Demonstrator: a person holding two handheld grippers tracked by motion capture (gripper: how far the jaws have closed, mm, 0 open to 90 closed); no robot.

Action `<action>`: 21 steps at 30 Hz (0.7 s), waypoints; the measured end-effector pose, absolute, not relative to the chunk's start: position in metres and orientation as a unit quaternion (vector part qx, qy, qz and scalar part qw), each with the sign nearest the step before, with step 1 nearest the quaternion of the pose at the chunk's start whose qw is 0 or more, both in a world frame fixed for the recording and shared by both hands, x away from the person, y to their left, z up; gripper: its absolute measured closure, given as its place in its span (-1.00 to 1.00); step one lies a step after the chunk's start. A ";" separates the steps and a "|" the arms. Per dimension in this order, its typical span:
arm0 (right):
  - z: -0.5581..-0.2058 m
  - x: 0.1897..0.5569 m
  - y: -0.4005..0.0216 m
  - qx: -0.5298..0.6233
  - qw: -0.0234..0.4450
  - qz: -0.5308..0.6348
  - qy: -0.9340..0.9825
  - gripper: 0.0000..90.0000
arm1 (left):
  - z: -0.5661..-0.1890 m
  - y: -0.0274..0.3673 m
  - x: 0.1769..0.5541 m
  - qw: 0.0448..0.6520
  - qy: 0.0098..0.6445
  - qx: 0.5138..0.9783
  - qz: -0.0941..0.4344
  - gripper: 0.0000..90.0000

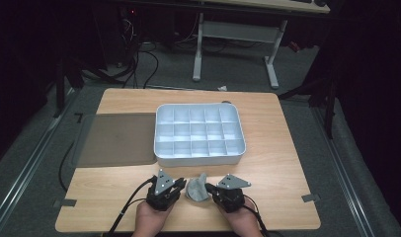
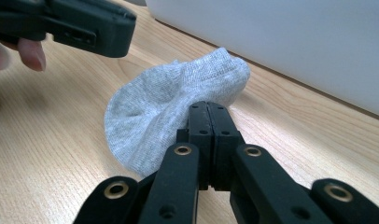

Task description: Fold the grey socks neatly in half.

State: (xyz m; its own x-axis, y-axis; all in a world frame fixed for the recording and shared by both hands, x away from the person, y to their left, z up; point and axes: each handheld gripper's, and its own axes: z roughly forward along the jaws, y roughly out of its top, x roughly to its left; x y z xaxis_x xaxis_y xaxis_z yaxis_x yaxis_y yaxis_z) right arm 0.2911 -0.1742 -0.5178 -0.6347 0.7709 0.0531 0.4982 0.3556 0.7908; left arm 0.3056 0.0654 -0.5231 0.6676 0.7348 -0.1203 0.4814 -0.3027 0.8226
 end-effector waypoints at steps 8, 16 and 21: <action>-0.517 0.289 -0.175 0.395 0.163 0.413 0.804 1.00 | -0.528 0.050 0.299 0.435 0.361 0.815 0.127 0.82; -0.515 0.288 -0.175 0.394 0.162 0.416 0.803 1.00 | -0.528 0.039 0.295 0.433 0.348 0.823 0.124 0.81; -0.516 0.286 -0.172 0.392 0.163 0.416 0.804 1.00 | -0.528 0.031 0.293 0.429 0.338 0.829 0.125 0.82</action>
